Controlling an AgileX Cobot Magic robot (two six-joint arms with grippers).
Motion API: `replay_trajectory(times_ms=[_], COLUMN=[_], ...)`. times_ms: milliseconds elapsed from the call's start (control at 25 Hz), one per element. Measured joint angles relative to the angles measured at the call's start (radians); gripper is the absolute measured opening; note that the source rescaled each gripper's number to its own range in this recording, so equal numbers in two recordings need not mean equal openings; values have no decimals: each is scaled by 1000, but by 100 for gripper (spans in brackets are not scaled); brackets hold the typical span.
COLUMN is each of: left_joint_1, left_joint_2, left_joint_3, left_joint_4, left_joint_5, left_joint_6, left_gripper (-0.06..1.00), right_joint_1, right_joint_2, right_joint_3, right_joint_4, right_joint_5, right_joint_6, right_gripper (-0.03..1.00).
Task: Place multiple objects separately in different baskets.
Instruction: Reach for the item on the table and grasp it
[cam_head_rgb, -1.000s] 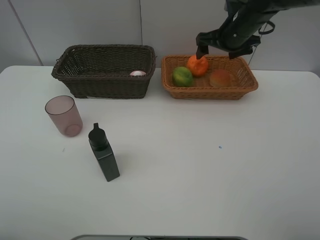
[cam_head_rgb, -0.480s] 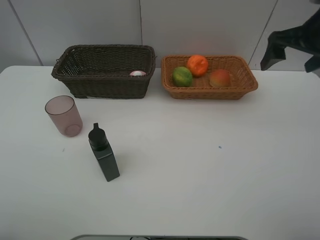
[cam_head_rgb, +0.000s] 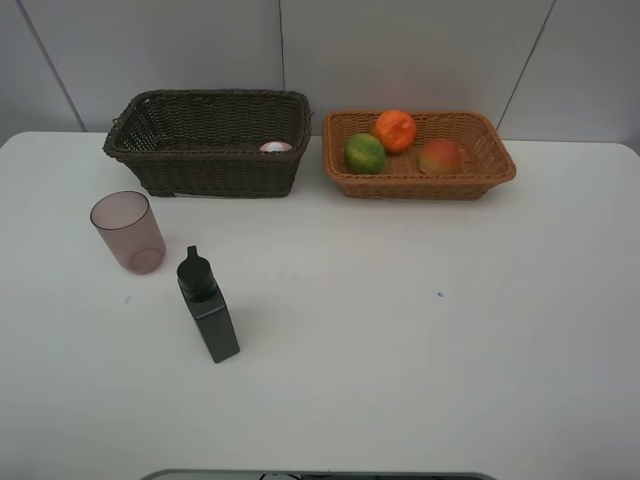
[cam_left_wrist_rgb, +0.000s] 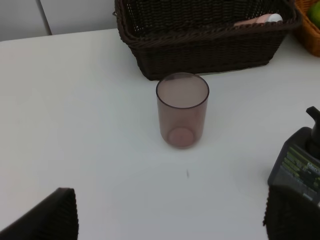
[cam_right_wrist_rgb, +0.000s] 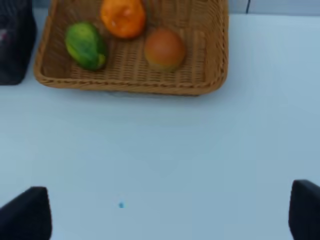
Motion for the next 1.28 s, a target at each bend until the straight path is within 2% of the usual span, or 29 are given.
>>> replay_trajectory(times_ms=[240,360,600,800,920,1040,1280], left_joint_1=[0,0,0,0,0,0,0], left_joint_2=[0,0,0,0,0,0,0], left_joint_3=[0,0,0,0,0,0,0], left_joint_4=[0,0,0,0,0,0,0], left_joint_5=[0,0,0,0,0,0,0], left_joint_6=[0,0,0,0,0,0,0], left_gripper=[96,96,96,96,96,96,96], right_joint_1=[18,18,18,18,18,19,-2], right_joint_2=[-175,-237,-397,-588,-641,-651,-652], right_joint_3=[0,8,132,308,381,404,414], right_joint_4=[-1,-1,-5,-9,2,17,25], right_joint_5=[115,139,133,121,107,60,51], right_joint_6=[-1,-1,-10,-113,-128,-130,-128], right_gripper=[100,100,100,100,100,100,100])
